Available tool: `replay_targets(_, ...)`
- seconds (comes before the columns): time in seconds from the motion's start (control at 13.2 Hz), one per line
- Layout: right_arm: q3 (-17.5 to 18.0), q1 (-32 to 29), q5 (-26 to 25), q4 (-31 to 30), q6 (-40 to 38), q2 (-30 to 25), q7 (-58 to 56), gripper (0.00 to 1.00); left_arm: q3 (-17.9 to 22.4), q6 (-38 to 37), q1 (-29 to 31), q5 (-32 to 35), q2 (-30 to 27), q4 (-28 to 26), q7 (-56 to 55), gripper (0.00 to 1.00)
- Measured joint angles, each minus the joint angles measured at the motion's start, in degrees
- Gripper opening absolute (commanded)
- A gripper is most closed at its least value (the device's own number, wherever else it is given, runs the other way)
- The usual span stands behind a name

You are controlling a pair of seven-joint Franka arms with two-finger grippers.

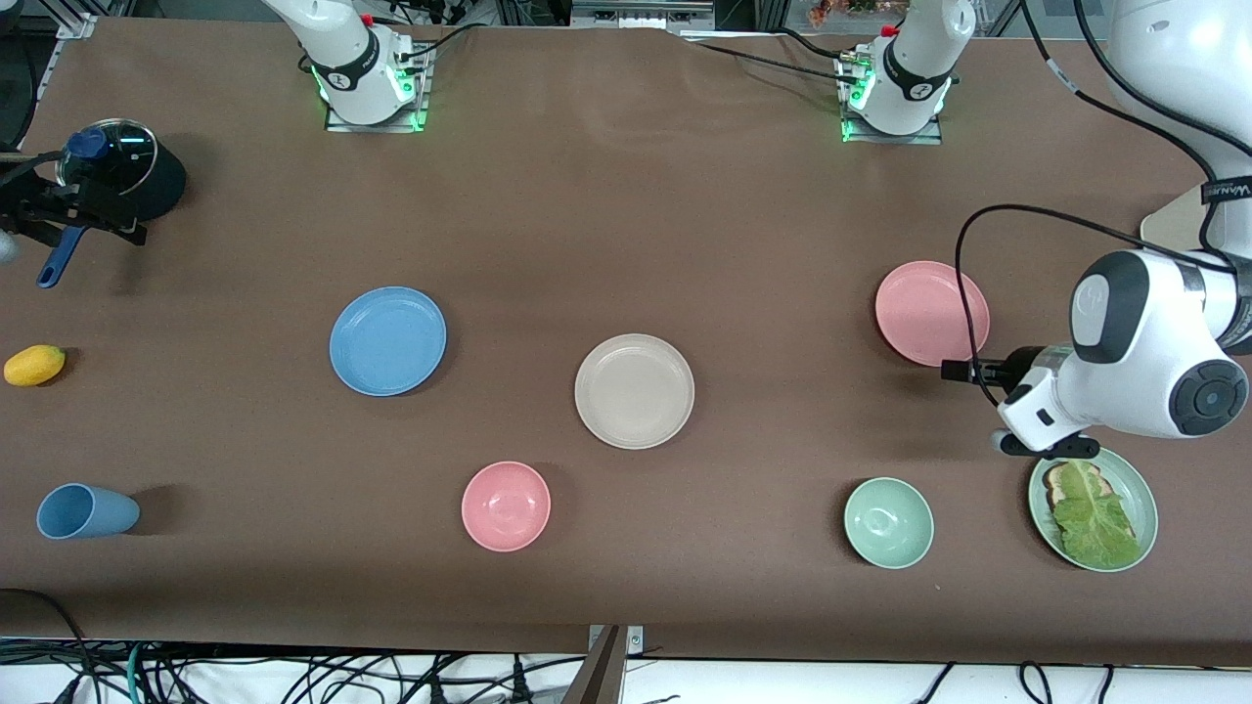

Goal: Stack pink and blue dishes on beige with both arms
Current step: 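Move the left gripper to the rim of the pink plate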

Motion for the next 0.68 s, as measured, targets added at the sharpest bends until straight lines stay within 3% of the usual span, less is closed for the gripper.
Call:
replay_targets(0.3, 0.0, 0.0, 0.0, 0.0, 0.0, 0.0, 0.0, 1.00, 0.2, 10.5, 2.0, 0.0, 0.2, -5.4, 4.7, 1.00)
replay_targets(0.53, 0.0, 0.0, 0.0, 0.0, 0.0, 0.0, 0.0, 1.00, 0.4, 23.0, 3.0, 0.0, -5.8, -18.5, 8.6, 1.00)
replay_targets(0.68, 0.0, 0.0, 0.0, 0.0, 0.0, 0.0, 0.0, 1.00, 1.7, 26.2, 3.5, -1.9, -11.4, -26.9, 12.6, 1.00)
